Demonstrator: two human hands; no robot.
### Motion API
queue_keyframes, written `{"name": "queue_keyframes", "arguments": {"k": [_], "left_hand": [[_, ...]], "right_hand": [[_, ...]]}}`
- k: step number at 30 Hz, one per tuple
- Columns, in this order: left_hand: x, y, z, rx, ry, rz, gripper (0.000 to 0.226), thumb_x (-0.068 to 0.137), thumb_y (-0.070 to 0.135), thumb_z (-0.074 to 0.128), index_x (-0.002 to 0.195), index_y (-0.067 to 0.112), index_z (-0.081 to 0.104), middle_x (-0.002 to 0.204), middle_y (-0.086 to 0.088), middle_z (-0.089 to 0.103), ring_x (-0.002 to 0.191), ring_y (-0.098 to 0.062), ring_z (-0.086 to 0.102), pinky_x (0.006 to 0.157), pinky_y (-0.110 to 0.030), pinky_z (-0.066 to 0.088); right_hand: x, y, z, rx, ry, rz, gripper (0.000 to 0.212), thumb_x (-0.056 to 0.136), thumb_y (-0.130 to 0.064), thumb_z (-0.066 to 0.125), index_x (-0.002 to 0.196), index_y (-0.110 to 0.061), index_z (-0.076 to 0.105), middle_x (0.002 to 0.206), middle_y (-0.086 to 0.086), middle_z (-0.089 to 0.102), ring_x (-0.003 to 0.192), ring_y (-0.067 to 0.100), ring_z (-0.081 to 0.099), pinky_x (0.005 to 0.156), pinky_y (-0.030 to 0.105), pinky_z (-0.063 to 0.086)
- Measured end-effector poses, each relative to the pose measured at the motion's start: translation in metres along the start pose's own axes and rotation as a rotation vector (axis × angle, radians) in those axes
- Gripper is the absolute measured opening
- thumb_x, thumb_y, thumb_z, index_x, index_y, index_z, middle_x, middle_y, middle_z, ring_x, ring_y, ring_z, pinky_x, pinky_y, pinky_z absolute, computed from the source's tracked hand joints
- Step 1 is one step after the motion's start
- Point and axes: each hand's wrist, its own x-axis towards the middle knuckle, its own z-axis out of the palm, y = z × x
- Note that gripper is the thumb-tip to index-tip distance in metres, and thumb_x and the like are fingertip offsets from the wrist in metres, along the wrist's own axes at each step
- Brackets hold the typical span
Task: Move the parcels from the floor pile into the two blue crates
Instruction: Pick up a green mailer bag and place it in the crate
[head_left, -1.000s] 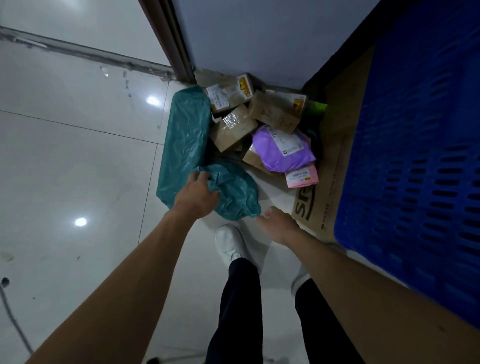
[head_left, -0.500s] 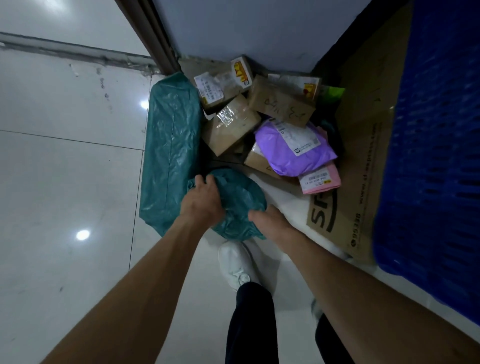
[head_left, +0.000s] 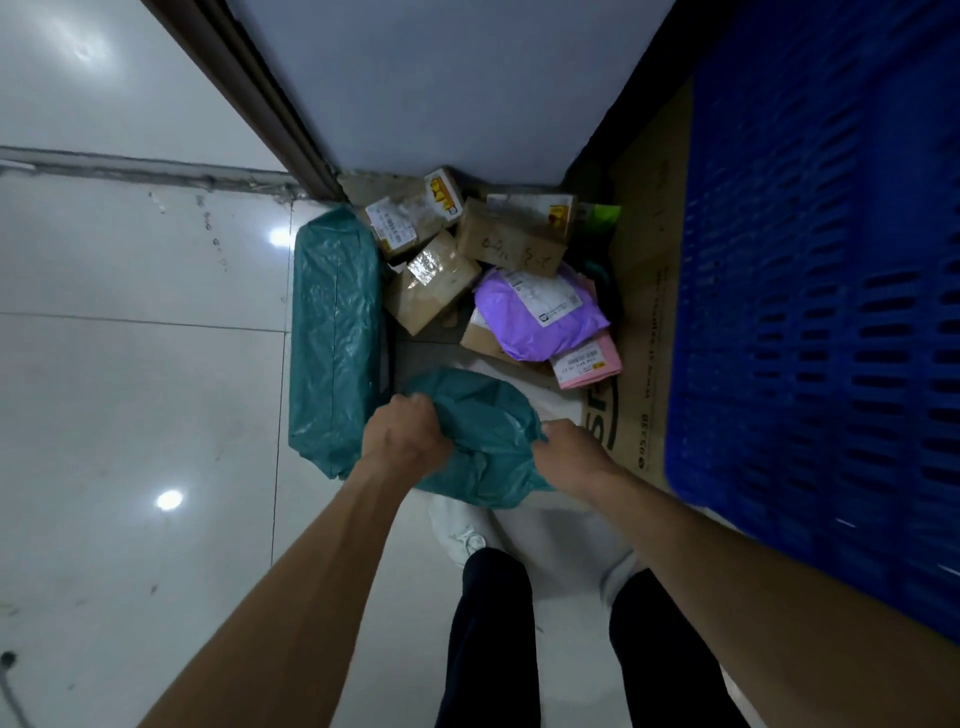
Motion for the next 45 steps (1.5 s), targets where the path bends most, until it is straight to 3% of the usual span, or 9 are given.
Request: {"name": "queue_keyframes", "arguments": {"k": [7,14,18,22,27,36,40,42,45], "left_hand": [[-0.105,0.027,-0.049,0.038,-0.073,0.082,0.030,0.087,0.023,0.056,0.106,0.002,0.066,0.113,-0.018,0.070,0.106,-0.035,0.066,0.085,-0.035,0.052],[-0.211,0.057,-0.129,0.074,-0.038,0.083,0.029,0.088,0.021,0.054,0.104,0.001,0.067,0.109,-0.016,0.070,0.102,-0.033,0.067,0.082,-0.035,0.053],[-0.264,0.077,-0.180,0.106,0.051,0.073,0.028,0.087,0.025,0.056,0.101,0.005,0.067,0.106,-0.014,0.070,0.099,-0.033,0.066,0.077,-0.035,0.053],[-0.314,0.100,-0.224,0.123,0.187,0.057,0.017,0.086,0.026,0.056,0.080,0.011,0.056,0.097,-0.013,0.070,0.087,-0.030,0.065,0.074,-0.035,0.055],[-0.372,0.135,-0.272,0.075,0.290,0.046,0.017,0.084,0.025,0.053,0.082,0.008,0.055,0.099,-0.015,0.069,0.091,-0.032,0.065,0.073,-0.033,0.051],[-0.458,0.207,-0.337,-0.126,0.510,0.034,0.031,0.083,0.024,0.051,0.095,0.001,0.068,0.106,-0.019,0.069,0.096,-0.037,0.063,0.076,-0.033,0.050],[-0.481,0.250,-0.363,-0.215,0.564,0.088,0.028,0.091,0.022,0.047,0.074,0.004,0.059,0.099,-0.018,0.066,0.087,-0.032,0.058,0.072,-0.031,0.044],[-0.486,0.270,-0.371,-0.373,0.593,0.082,0.028,0.093,0.021,0.047,0.067,0.010,0.052,0.084,-0.010,0.060,0.083,-0.027,0.054,0.072,-0.033,0.044],[-0.487,0.295,-0.376,-0.652,0.572,0.129,0.030,0.094,0.021,0.047,0.064,0.019,0.046,0.077,-0.005,0.053,0.082,-0.024,0.052,0.075,-0.038,0.047]], "right_hand": [[-0.105,-0.008,-0.072,-0.219,-0.076,-0.102,0.016,0.094,-0.018,0.045,0.095,-0.010,0.059,0.110,0.016,0.065,0.097,0.031,0.063,0.071,0.029,0.043],[-0.222,-0.023,-0.140,-0.161,-0.068,-0.175,0.019,0.092,-0.005,0.043,0.076,-0.006,0.052,0.077,0.006,0.053,0.083,0.027,0.057,0.065,0.029,0.040],[-0.275,-0.019,-0.170,-0.098,-0.016,-0.218,0.022,0.091,-0.008,0.044,0.101,0.003,0.059,0.100,0.019,0.062,0.090,0.035,0.060,0.067,0.032,0.041],[-0.320,-0.020,-0.214,-0.010,-0.017,-0.276,0.023,0.093,-0.009,0.042,0.103,0.001,0.061,0.109,0.019,0.061,0.096,0.035,0.060,0.073,0.034,0.044],[-0.374,-0.024,-0.283,0.059,0.040,-0.383,0.022,0.092,-0.004,0.039,0.082,-0.004,0.059,0.084,0.013,0.060,0.082,0.028,0.058,0.064,0.030,0.041],[-0.450,-0.008,-0.398,0.084,0.193,-0.561,0.024,0.091,-0.007,0.043,0.097,-0.003,0.066,0.097,0.015,0.065,0.080,0.025,0.057,0.065,0.032,0.042],[-0.483,0.013,-0.439,0.159,0.285,-0.592,0.043,0.095,-0.008,0.042,0.135,-0.003,0.058,0.124,0.017,0.063,0.105,0.030,0.062,0.084,0.034,0.051],[-0.493,0.024,-0.459,0.220,0.343,-0.567,0.039,0.097,-0.007,0.042,0.130,0.000,0.060,0.125,0.020,0.061,0.109,0.033,0.060,0.090,0.036,0.049],[-0.505,0.045,-0.483,0.443,0.369,-0.573,0.023,0.097,-0.009,0.049,0.111,-0.002,0.065,0.111,0.016,0.065,0.091,0.026,0.062,0.084,0.037,0.056]]}}
